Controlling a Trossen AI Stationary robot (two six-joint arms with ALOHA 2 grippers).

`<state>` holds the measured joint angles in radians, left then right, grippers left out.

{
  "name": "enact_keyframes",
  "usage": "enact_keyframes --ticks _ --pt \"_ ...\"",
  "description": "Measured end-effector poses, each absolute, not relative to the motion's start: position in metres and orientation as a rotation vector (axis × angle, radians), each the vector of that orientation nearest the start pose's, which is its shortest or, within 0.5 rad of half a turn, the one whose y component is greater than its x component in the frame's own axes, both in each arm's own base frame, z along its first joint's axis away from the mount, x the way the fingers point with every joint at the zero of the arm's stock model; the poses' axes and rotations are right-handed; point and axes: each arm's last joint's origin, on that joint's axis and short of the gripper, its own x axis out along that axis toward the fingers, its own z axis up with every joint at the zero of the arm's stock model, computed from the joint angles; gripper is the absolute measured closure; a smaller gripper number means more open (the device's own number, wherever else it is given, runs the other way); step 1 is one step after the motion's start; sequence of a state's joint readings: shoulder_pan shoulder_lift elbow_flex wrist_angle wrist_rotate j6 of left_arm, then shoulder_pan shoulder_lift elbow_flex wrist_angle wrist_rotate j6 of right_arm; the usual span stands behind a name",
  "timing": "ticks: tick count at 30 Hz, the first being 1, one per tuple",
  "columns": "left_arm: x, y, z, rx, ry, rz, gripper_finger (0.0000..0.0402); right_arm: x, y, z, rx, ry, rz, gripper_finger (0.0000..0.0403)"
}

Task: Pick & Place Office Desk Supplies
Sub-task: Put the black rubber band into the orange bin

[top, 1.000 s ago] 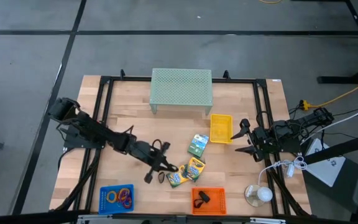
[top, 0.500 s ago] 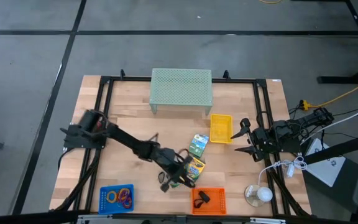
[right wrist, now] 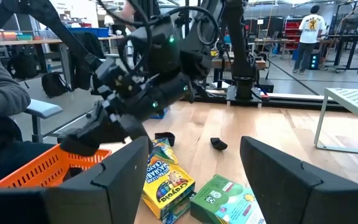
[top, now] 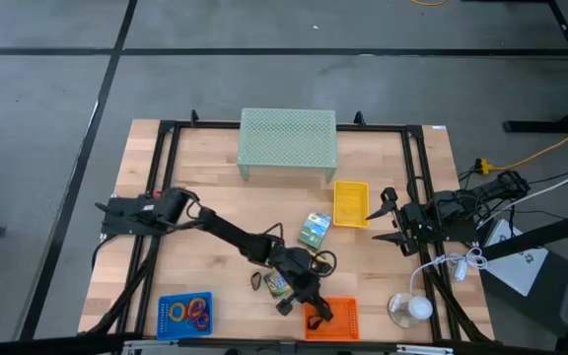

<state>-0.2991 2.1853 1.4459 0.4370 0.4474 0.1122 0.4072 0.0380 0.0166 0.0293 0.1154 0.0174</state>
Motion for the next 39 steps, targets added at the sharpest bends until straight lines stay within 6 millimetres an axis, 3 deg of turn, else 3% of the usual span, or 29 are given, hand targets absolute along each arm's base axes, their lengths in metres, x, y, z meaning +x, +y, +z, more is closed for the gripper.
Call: enact_keyframes --ticks 10,22,27,34,39 --pt "0.457 -0.162 0.174 0.076 0.274 -0.768 0.0391 0.092 0.036 0.169 0.015 -0.006 0.292 0.0147" --pt "0.455 -0.168 0.175 0.07 0.265 -0.781 0.0275 0.092 0.036 0.169 0.013 -0.006 0.293 0.0147" --pt "0.455 -0.168 0.175 0.07 0.261 -0.779 0.0246 0.092 0.036 0.169 0.014 -0.006 0.293 0.0147" --pt "0.451 -0.17 0.172 0.04 0.301 -0.918 0.0239 0.092 0.036 0.169 0.014 -0.006 0.295 0.0147" --pt "0.449 -0.169 0.167 0.039 0.351 -0.927 0.0252 0.092 0.036 0.169 0.014 -0.006 0.295 0.0147"
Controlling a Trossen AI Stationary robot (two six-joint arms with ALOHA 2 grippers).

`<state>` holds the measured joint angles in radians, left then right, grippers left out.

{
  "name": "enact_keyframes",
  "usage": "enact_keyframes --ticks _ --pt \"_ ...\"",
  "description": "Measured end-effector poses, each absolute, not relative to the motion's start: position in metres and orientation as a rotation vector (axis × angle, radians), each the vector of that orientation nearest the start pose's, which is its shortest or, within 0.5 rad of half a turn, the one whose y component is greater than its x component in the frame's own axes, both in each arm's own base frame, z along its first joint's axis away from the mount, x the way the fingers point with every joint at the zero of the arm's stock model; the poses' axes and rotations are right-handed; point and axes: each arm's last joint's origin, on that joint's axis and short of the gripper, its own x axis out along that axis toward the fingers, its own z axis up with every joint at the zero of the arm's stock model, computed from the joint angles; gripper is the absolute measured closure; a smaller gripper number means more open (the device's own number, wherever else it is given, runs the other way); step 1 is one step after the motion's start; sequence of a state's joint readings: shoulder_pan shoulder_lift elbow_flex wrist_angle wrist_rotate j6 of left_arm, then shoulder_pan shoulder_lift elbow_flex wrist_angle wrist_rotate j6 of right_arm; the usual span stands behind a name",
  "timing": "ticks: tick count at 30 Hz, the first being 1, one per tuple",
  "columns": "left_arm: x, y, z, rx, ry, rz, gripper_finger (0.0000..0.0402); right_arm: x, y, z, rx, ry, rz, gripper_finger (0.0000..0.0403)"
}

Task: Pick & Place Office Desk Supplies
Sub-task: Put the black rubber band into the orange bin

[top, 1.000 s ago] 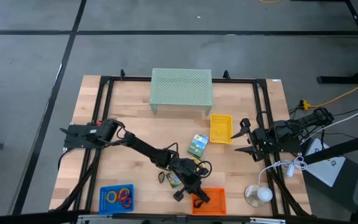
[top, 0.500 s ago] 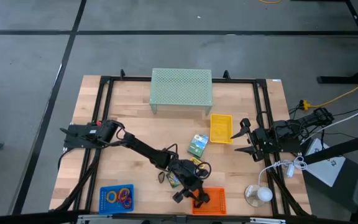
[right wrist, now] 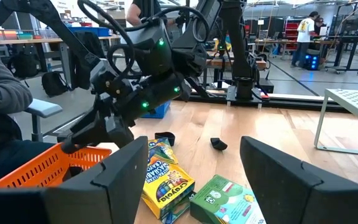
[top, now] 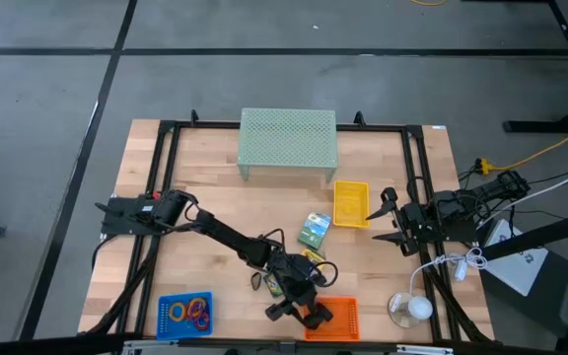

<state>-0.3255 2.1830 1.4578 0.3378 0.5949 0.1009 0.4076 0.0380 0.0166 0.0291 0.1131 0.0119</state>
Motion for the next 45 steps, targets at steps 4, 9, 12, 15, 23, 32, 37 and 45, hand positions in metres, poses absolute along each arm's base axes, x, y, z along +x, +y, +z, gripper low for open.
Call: enact_keyframes --ticks 4,9,12,15,23,32,37,45 --pt "0.452 -0.164 0.166 0.048 0.361 -0.878 0.0259 0.092 0.036 0.169 0.014 -0.006 0.294 0.0147" --pt "0.454 -0.158 0.167 0.058 0.352 -0.864 0.026 0.092 0.036 0.169 0.014 -0.006 0.293 0.0147" --pt "0.454 -0.158 0.167 0.057 0.349 -0.864 0.0261 0.092 0.036 0.169 0.014 -0.006 0.292 0.0147" --pt "0.452 -0.158 0.162 0.047 0.408 -0.865 0.0261 0.092 0.036 0.169 0.014 -0.006 0.292 0.0147" --pt "0.446 -0.155 0.158 0.079 0.509 -0.819 0.0261 0.092 0.036 0.169 0.013 -0.006 0.292 0.0147" --pt "0.443 -0.153 0.189 0.153 0.399 -0.818 0.0261 0.092 0.036 0.169 0.012 -0.006 0.292 0.0147" --pt "0.444 -0.151 0.196 0.23 0.368 -0.71 0.0261 0.092 0.036 0.169 0.012 -0.006 0.292 0.0147" --pt "0.42 -0.129 0.207 0.435 0.693 -0.298 0.0261 0.092 0.036 0.169 0.012 -0.006 0.295 0.0147"
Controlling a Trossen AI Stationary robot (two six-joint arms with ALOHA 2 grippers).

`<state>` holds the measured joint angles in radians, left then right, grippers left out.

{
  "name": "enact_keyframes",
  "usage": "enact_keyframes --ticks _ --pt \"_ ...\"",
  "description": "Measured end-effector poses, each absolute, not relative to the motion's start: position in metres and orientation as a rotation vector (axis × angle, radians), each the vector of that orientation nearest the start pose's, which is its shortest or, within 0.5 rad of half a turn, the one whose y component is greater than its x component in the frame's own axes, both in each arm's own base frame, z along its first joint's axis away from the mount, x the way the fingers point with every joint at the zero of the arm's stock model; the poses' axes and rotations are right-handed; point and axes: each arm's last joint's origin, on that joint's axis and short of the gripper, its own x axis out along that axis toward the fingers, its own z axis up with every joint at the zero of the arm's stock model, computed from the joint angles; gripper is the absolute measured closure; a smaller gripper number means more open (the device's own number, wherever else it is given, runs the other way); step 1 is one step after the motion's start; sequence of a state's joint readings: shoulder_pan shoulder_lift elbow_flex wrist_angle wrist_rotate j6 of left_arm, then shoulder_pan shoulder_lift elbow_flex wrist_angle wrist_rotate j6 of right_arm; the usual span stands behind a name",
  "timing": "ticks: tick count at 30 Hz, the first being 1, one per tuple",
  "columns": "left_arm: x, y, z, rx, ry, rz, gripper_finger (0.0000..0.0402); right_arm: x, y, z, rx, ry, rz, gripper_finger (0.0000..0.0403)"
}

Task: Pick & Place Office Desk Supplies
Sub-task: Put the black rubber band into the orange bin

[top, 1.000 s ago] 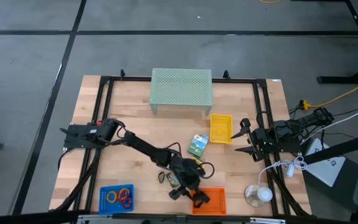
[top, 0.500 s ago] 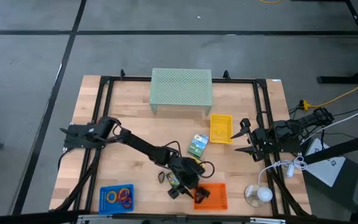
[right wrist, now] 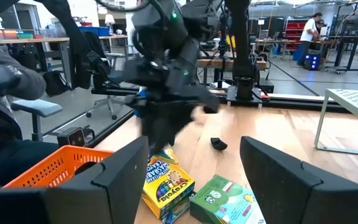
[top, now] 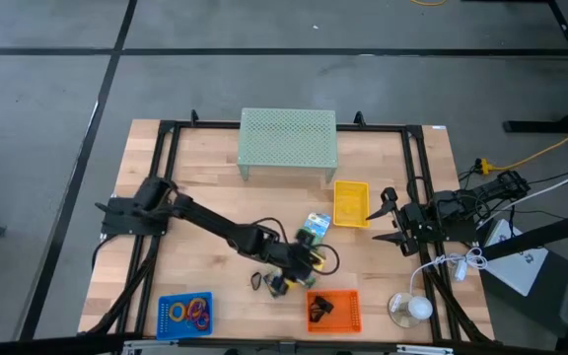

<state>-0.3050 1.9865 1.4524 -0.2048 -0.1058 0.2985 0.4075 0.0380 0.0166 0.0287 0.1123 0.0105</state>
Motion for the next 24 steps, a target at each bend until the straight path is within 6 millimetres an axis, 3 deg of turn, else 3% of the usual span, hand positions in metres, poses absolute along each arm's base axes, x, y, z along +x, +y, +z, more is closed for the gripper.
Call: enact_keyframes --ticks 7,17,24 --pt "0.384 -0.124 0.208 0.344 0.708 -0.249 0.026 0.092 0.036 0.169 0.001 -0.007 0.295 0.0147" --pt "0.317 -0.092 0.178 0.181 0.74 0.201 0.0258 0.092 0.036 0.169 0.01 -0.006 0.295 0.0147" --pt "0.296 -0.084 0.156 0.055 0.836 0.349 0.0235 0.092 0.036 0.169 0.019 -0.001 0.295 0.0147"
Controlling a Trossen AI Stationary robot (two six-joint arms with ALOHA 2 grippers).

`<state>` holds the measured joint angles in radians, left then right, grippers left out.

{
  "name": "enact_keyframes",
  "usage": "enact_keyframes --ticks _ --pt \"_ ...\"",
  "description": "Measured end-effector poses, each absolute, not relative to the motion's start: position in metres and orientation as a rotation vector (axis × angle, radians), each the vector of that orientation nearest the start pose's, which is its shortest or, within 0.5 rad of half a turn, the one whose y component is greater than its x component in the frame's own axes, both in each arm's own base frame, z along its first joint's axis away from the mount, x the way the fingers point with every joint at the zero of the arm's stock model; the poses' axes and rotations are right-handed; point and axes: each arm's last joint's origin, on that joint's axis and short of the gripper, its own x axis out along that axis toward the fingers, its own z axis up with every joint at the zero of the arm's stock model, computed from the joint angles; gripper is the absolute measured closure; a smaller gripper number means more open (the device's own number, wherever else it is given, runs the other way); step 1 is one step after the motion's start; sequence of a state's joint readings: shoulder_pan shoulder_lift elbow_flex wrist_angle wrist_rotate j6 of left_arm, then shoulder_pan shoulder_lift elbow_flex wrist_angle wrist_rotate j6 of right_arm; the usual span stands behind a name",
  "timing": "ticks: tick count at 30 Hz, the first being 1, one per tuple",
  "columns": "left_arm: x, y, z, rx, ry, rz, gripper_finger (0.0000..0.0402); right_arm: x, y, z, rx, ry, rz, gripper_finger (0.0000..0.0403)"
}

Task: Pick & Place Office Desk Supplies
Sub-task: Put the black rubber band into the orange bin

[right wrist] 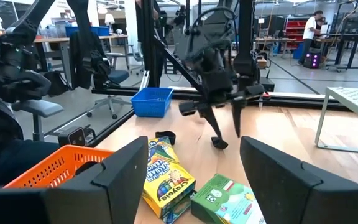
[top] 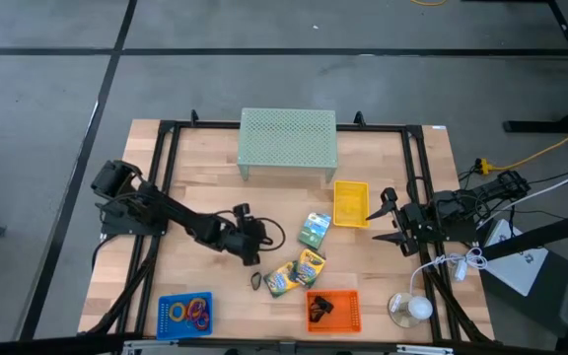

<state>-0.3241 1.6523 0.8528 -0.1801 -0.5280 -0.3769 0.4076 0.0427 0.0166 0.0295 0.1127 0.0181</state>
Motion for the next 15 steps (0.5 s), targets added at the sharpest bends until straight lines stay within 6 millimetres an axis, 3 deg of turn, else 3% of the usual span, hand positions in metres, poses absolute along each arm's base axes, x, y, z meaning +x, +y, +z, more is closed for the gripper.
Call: enact_keyframes --ticks 15 --pt "0.2955 -0.0937 0.1545 -0.02 0.792 0.306 0.0205 0.0925 0.0363 0.1685 0.018 0.001 0.293 0.0147"
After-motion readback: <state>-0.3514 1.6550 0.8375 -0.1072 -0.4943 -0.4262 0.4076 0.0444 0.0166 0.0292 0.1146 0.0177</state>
